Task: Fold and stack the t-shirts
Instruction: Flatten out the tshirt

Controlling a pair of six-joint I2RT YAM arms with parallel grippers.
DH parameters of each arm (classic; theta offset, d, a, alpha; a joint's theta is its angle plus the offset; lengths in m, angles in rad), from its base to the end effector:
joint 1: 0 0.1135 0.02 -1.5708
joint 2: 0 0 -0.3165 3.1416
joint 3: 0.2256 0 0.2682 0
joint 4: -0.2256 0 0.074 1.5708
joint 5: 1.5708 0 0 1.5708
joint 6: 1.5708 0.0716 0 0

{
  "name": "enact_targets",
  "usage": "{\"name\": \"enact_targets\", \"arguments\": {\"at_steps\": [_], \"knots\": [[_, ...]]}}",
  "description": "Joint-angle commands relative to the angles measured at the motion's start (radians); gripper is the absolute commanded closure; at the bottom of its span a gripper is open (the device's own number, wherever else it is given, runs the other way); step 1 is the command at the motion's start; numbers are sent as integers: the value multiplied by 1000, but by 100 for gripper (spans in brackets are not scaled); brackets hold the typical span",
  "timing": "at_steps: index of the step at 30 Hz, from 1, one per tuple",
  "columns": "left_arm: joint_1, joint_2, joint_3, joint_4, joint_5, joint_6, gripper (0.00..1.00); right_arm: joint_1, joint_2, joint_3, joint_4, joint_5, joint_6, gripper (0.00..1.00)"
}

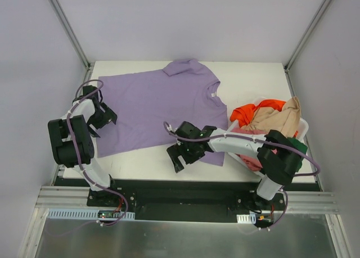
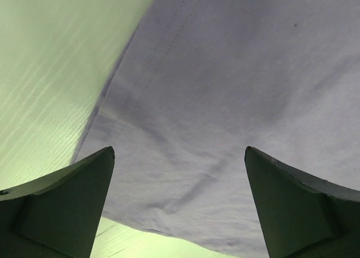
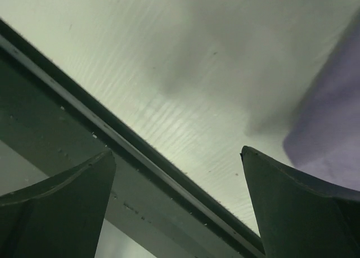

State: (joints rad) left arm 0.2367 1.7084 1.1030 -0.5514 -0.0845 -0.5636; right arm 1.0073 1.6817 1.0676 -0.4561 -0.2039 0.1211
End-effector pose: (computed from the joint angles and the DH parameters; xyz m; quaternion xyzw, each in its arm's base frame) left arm 0.3592 0.0929 0.1945 -0.3889 0.8972 0.0074 0.2093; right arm 0.1867 0.3226 0.2000 -0.4360 0.8599 0.2151 0.1555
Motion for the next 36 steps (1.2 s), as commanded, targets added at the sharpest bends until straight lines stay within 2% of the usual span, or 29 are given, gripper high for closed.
{"name": "enact_targets", "arguments": {"at_steps": [1, 5, 9, 15, 17, 20, 26, 29, 31, 36], "knots": [[6, -81, -14, -8, -18, -16, 1, 27, -42, 61, -55, 0, 5, 4], [1, -119, -6, -7, 41, -28, 1, -2, -74, 152, -119, 156, -57, 4], [-45, -159, 18, -7, 65, -45, 1, -145, -44, 222, -110, 248, -60, 4], [-135, -92, 67, 48, 146, -71, 1, -338, 200, 452, -88, 281, -95, 4], [-145, -38, 92, 60, 147, -74, 1, -367, 307, 529, -101, 284, -94, 4], [-143, 45, 126, 67, 140, -73, 1, -374, 386, 575, -124, 304, -90, 4], [-142, 99, 107, 65, 97, -56, 1, -346, 354, 415, -96, 215, -31, 4], [-137, 79, 63, 64, 34, -53, 1, -288, 291, 297, -81, 215, 0, 4], [-123, 68, 25, 61, 9, -50, 1, -250, 250, 215, -75, 160, 46, 4], [-30, 14, -72, 53, -1, -59, 1, -124, 144, 80, -78, 100, 179, 3]]}}
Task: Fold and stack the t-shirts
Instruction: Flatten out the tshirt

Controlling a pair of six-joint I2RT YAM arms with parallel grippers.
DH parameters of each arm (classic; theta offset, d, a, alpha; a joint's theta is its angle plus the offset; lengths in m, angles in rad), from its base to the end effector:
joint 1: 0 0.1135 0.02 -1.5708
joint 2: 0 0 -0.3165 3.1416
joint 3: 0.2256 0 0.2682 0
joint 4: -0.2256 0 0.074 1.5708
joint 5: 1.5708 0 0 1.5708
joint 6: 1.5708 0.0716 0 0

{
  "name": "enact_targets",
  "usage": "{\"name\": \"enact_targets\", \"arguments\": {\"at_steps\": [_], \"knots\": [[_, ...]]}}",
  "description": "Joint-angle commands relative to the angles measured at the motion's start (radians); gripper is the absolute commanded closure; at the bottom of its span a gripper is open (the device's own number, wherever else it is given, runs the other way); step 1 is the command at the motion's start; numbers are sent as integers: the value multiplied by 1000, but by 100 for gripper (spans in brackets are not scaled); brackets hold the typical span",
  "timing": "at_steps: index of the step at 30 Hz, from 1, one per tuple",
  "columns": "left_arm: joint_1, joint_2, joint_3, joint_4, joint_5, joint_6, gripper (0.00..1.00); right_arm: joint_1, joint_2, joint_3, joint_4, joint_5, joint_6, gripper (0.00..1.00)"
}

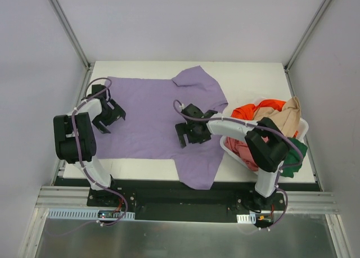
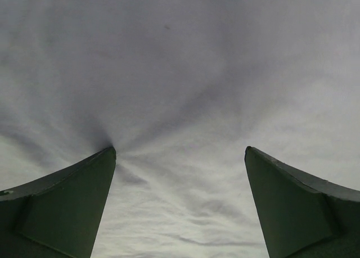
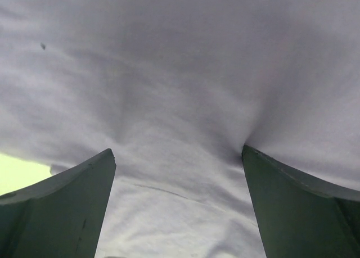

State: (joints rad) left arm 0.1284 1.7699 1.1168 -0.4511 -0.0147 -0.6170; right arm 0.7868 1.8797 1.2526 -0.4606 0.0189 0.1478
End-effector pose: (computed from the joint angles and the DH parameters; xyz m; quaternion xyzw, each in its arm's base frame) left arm 0.3888 0.0513 0.1825 -0.3558 0.9055 -0.0490 0.2260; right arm 0.3051 0.3040 0.1813 -0.3028 0.9225 0.0996 0.2177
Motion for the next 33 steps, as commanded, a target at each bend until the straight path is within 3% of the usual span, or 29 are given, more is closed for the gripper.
{"name": "enact_targets", "arguments": {"at_steps": [1, 7, 11, 17, 25, 29, 33], "knots": [[105, -68, -100, -47, -77, -6, 1, 126, -77, -108, -72, -129, 163, 3], [129, -125, -88, -58, -55, 28, 1, 161, -140, 14, -122, -128, 92, 4], [128, -130, -11, -58, 13, 48, 1, 51, -96, 195, -151, -92, -10, 4], [125, -98, 81, -57, 84, 48, 1, -176, 177, 600, -148, -85, -74, 4], [102, 40, 192, -52, 107, 51, 1, -323, 597, 1103, -124, -140, -56, 4], [99, 91, 228, -52, 98, 48, 1, -372, 680, 1121, -43, -178, 12, 4], [99, 120, 230, -54, 52, 57, 1, -406, 725, 1120, -64, -186, 53, 4]]}}
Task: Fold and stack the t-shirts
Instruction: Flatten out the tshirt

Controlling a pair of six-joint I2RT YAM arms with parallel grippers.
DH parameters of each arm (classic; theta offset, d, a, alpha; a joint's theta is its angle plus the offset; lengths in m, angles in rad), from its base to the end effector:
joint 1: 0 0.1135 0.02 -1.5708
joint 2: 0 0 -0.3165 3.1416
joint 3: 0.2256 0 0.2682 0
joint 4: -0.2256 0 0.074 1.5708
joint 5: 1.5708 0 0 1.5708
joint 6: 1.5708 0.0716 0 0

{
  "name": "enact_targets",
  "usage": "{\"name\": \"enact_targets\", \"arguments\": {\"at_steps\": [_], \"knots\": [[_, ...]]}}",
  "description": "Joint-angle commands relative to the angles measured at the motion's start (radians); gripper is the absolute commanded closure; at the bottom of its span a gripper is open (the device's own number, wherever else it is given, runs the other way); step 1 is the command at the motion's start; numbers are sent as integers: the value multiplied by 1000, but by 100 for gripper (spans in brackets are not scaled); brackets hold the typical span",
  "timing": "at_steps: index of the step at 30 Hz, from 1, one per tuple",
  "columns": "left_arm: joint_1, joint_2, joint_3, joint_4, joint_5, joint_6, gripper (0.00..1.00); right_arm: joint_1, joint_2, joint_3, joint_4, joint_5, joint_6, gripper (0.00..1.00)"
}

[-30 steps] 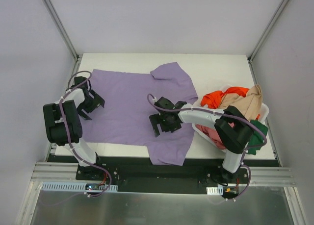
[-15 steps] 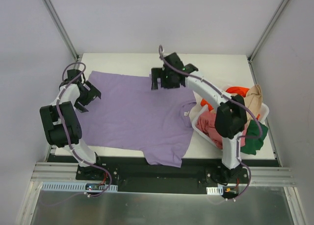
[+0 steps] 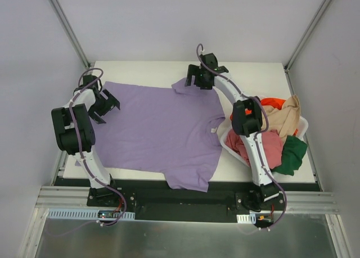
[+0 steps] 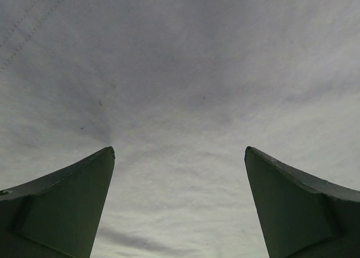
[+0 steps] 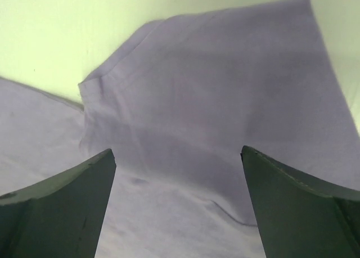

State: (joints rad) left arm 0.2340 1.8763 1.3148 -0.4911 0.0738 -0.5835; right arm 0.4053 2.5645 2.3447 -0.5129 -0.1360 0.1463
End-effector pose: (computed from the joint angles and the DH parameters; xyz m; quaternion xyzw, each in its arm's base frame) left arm 0.4296 0.0970 0.2006 -0.3753 0.8901 -0.0796 0.2459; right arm 0.6038 0.2696 0.1908 -0.1451 0.9002 0.1703 0.3737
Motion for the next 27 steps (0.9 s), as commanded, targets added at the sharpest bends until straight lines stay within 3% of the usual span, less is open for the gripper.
{"name": "enact_targets", "arguments": {"at_steps": [1, 13, 20, 24, 27], "knots": [[-7, 17, 29, -14, -52, 27, 1, -32, 45, 25, -19, -31, 59, 4], [-5, 7, -2, -14, -68, 20, 1, -97, 33, 19, -98, 98, 91, 4], [-7, -3, 27, -14, 1, 39, 1, -131, 34, 126, -96, 67, 33, 4], [-9, -58, 24, -14, 23, 59, 1, -122, -81, 124, -85, -22, -83, 4], [-9, -133, -12, -14, 35, 62, 1, -77, -223, 29, -124, 18, -183, 4]]}}
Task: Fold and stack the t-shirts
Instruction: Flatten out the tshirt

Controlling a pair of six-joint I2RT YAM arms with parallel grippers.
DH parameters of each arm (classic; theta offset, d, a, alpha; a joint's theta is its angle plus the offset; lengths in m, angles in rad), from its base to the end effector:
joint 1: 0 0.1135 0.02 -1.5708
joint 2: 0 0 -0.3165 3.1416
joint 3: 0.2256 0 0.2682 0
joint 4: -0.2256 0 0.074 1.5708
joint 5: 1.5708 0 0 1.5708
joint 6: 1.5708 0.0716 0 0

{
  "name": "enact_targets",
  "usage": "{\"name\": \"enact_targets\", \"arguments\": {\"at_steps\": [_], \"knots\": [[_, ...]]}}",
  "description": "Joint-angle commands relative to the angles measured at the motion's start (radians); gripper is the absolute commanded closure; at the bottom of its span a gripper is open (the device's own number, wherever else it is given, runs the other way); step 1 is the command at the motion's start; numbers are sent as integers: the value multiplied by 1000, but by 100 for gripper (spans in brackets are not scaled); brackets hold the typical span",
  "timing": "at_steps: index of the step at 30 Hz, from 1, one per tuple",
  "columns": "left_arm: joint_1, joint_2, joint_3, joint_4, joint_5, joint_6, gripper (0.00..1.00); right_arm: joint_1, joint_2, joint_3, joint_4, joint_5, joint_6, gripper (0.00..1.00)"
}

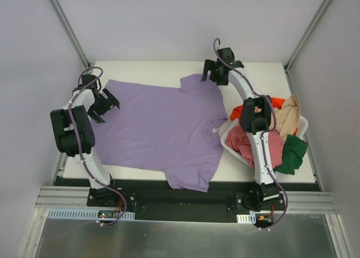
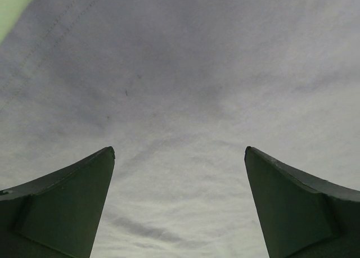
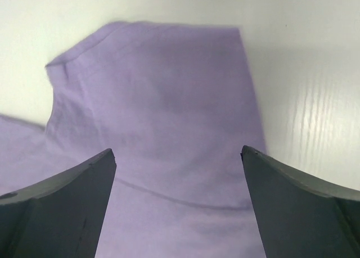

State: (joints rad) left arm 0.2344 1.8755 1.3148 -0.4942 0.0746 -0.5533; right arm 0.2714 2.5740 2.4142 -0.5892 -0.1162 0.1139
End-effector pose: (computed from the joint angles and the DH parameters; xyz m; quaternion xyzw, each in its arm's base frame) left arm 0.4292 0.0970 0.2007 -0.3620 0.8959 -0.0761 0.2460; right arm 0.6344 0.1851 0.2025 -0.0951 0.9106 0.1286 0.3812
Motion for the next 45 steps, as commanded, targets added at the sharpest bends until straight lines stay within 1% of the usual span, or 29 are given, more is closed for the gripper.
{"name": "enact_targets", "arguments": {"at_steps": [1, 3, 4, 6, 7, 9, 11, 14, 16, 23, 29, 32, 33, 36, 42, 45], "knots": [[-10, -157, -35, -10, 33, 32, 1, 77, -279, -93, -70, 28, -167, 4], [-9, -205, -74, -10, 31, 42, 1, 112, -375, -191, -138, 110, -162, 4], [-9, -231, -100, -12, 42, 44, 1, 130, -414, -246, -179, 177, -148, 4], [-9, -274, -159, -9, 39, 43, 1, 167, -512, -375, -240, 232, -78, 4], [-10, -292, -184, -7, 36, 43, 1, 189, -558, -451, -242, 246, -50, 4], [-10, -314, -228, -1, 36, 49, 1, 233, -635, -625, -203, 259, 2, 4], [-9, -314, -246, 0, 53, 61, 1, 284, -682, -737, -161, 239, 27, 4], [-9, -305, -269, 14, 70, 56, 1, 322, -703, -835, -106, 213, 53, 4], [-9, -288, -264, 17, 67, 55, 1, 321, -678, -860, -83, 190, 76, 4], [-7, -214, -246, 17, 39, 49, 1, 298, -494, -745, -144, 184, 66, 4], [-7, -159, -212, 16, 33, 6, 1, 241, -404, -693, -143, 156, 50, 4], [-7, -113, -171, 16, 37, -10, 1, 209, -358, -632, -150, 127, 40, 4], [-7, -98, -157, 16, 40, -16, 1, 195, -338, -609, -155, 86, 36, 4], [-7, -50, -100, 17, 48, -23, 1, 167, -267, -492, -191, 56, 9, 4], [-9, 34, 9, 17, 71, -40, 1, 129, -105, -184, -285, 33, -19, 4], [-9, 62, 52, 17, 88, -45, 1, 103, -58, -106, -287, 38, -13, 4]]}}
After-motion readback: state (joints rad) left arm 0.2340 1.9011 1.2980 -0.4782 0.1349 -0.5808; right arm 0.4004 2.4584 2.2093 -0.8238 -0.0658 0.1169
